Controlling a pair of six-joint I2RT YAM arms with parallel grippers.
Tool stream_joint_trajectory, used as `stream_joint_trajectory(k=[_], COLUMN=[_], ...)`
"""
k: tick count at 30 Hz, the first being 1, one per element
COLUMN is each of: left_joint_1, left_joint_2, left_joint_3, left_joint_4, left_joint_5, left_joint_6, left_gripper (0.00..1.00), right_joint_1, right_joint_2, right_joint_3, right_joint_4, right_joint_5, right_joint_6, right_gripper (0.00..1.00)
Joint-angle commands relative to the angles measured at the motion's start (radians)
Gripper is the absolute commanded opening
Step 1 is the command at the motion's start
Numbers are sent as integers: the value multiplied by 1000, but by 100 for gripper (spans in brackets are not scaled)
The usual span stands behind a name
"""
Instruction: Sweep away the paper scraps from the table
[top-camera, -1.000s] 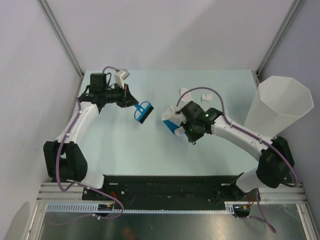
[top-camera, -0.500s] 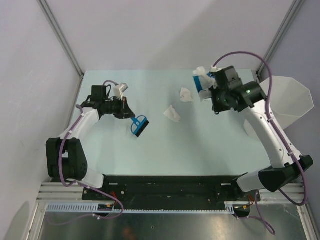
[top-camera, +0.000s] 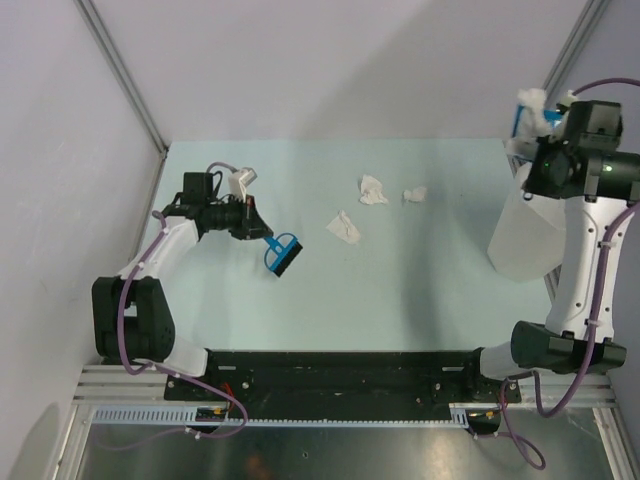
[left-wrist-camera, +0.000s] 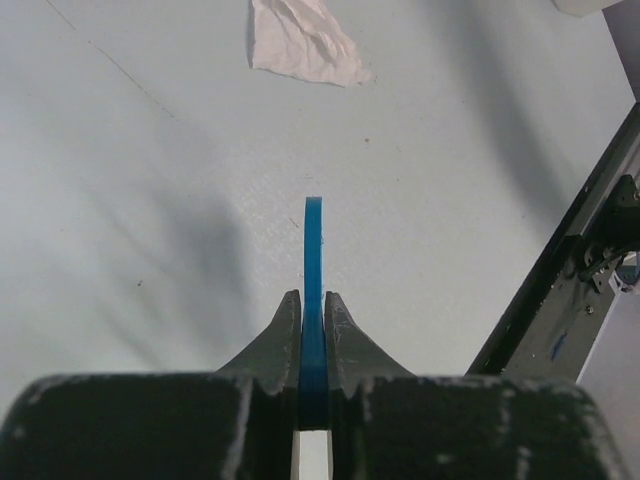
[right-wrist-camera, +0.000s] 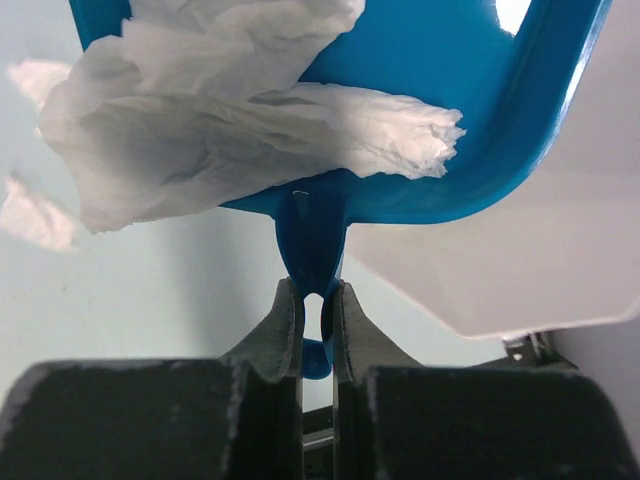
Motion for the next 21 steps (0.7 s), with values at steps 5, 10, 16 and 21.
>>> stream_joint_trajectory(k=[5, 10, 16, 21], left_joint_1=[-2, -8, -87, -118], left_joint_2=[-90, -113, -171, -240], left_joint_3=[-14, -27, -21, -37], left_joint_4=[16, 16, 22, 27], left_joint_5=[92, 81, -152, -158], left_joint_6=[73, 85, 112, 128], left_gripper=[0, 0, 0, 0], right_joint_1=[-74, -73, -79, -79], right_joint_2=[-49, -157, -332, -377], right_joint_3=[12, -60, -414, -576], right_joint_4=[-8, 148, 436, 592], right_joint_5=[414, 621, 814, 957], right_joint_6=[-78, -216, -482, -713], right_gripper=[0, 0, 0, 0])
